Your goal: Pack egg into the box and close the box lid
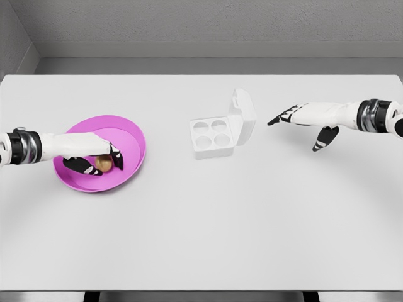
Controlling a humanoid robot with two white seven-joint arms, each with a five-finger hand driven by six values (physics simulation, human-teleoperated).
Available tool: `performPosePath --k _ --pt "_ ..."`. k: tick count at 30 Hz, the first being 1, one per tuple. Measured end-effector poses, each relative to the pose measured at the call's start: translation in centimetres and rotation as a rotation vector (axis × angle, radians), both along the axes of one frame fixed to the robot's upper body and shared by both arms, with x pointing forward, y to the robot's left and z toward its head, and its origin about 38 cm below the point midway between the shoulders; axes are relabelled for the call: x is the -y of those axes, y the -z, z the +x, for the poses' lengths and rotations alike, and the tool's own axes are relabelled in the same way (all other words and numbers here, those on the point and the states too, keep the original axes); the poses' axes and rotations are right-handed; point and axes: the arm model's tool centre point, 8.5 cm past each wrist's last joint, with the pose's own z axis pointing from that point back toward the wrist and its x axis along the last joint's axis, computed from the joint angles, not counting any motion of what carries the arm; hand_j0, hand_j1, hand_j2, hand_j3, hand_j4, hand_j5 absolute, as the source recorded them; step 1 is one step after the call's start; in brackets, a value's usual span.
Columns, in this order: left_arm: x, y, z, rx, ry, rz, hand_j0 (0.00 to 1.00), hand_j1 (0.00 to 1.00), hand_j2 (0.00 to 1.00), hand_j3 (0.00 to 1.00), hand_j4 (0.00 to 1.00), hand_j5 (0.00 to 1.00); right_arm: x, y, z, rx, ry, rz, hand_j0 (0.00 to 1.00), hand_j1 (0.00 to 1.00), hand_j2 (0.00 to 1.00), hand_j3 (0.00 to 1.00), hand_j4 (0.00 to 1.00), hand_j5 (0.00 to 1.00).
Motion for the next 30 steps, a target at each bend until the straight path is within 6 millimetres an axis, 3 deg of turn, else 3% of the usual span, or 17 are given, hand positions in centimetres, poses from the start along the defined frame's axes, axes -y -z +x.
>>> performPosePath --k 5,9,18,30 --pt "0.4 -0.4 -0.1 -0.005 0.01 -0.016 0.46 0.46 0.46 0.46 0.46 0.46 -0.1 0.1 0.0 -0.002 -0.002 -0.003 1.0 1.0 1.0 1.0 1.0 1.0" --pt "1.4 -1.9 0.1 0.011 0.033 -0.053 0.46 0.46 0.46 0.46 0.46 0.46 -0.1 0.1 0.0 -0.003 -0.003 -0.003 1.0 1.0 1.0 1.0 1.0 1.0" --pt "6.8 -3.7 1.0 0.058 0.12 -0.162 0.46 0.46 0.46 0.46 0.46 0.46 -0.1 0.0 0.0 0.0 -0.004 -0.003 1.0 1.0 1.0 1.0 1.0 1.0" --pt "11.8 -5.5 2.3 0.102 0.194 -0.233 0.46 0.46 0.46 0.46 0.46 0.46 -0.2 -0.1 0.0 0.002 -0.007 -0.004 1.0 1.0 1.0 1.0 1.0 1.0"
